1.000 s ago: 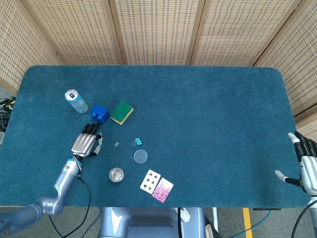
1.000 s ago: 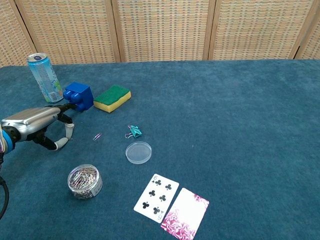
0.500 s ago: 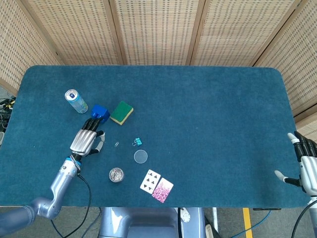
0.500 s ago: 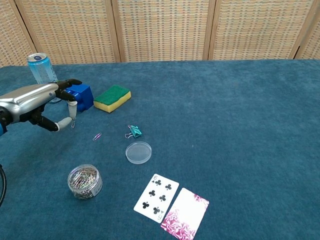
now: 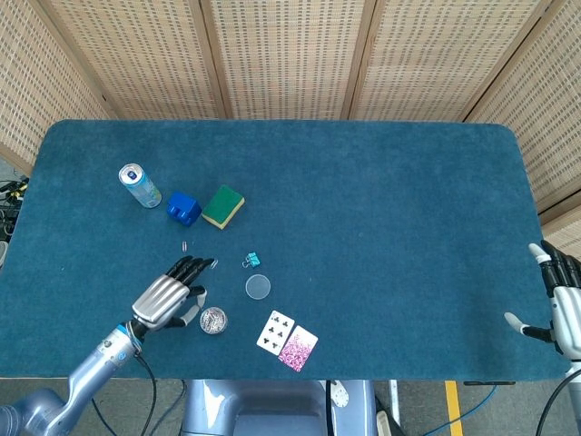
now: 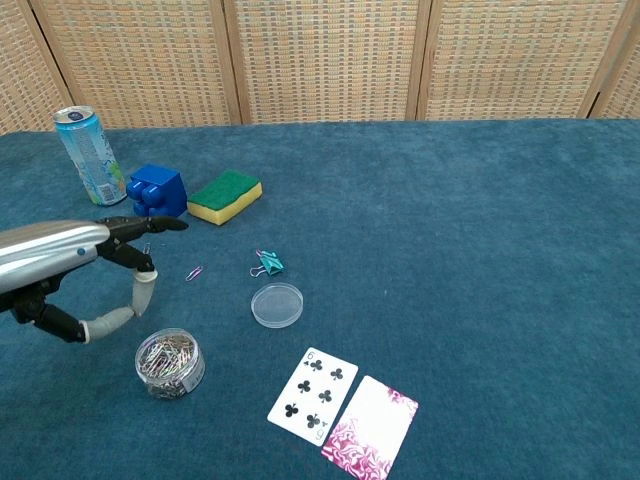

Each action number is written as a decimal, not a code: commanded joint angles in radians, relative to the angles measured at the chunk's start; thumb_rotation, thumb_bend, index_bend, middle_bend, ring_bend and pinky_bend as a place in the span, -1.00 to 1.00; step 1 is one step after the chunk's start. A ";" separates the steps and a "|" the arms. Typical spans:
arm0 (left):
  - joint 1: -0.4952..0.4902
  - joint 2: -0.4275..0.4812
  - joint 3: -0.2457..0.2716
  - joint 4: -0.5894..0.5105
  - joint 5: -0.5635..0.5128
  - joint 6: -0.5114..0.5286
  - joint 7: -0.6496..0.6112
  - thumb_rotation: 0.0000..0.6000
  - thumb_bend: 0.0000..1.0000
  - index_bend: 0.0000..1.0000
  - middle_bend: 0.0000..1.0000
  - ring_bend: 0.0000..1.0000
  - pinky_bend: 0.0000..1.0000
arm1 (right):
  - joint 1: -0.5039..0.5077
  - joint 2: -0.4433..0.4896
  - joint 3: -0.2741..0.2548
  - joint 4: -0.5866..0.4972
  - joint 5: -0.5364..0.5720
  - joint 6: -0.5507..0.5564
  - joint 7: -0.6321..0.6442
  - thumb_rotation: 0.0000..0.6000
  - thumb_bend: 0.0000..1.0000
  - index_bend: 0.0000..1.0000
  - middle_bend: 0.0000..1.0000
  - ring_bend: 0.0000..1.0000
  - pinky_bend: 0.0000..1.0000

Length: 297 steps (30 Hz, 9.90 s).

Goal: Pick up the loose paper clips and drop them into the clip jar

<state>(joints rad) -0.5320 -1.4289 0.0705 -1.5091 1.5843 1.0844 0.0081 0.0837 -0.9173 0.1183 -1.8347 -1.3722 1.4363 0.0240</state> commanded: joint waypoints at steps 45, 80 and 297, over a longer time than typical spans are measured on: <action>-0.114 -0.129 -0.141 0.227 -0.148 -0.152 0.028 1.00 0.29 -0.19 -1.00 -1.00 -1.00 | 0.000 0.003 0.001 0.003 0.001 -0.003 0.009 1.00 -1.00 -1.00 -1.00 -1.00 -1.00; -0.170 -0.278 -0.193 0.396 -0.334 -0.256 0.150 1.00 0.30 -0.27 -1.00 -1.00 -1.00 | 0.002 0.007 0.003 0.007 0.005 -0.009 0.024 1.00 -1.00 -1.00 -1.00 -1.00 -1.00; -0.023 0.055 -0.058 -0.181 -0.146 -0.029 0.245 1.00 -0.43 -0.56 -1.00 -1.00 -1.00 | -0.003 0.020 -0.002 0.004 -0.016 -0.002 0.062 1.00 -1.00 -1.00 -1.00 -1.00 -1.00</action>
<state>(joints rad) -0.5659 -1.3874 0.0218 -1.6828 1.4375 1.0329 0.2642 0.0806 -0.8976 0.1158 -1.8311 -1.3877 1.4339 0.0862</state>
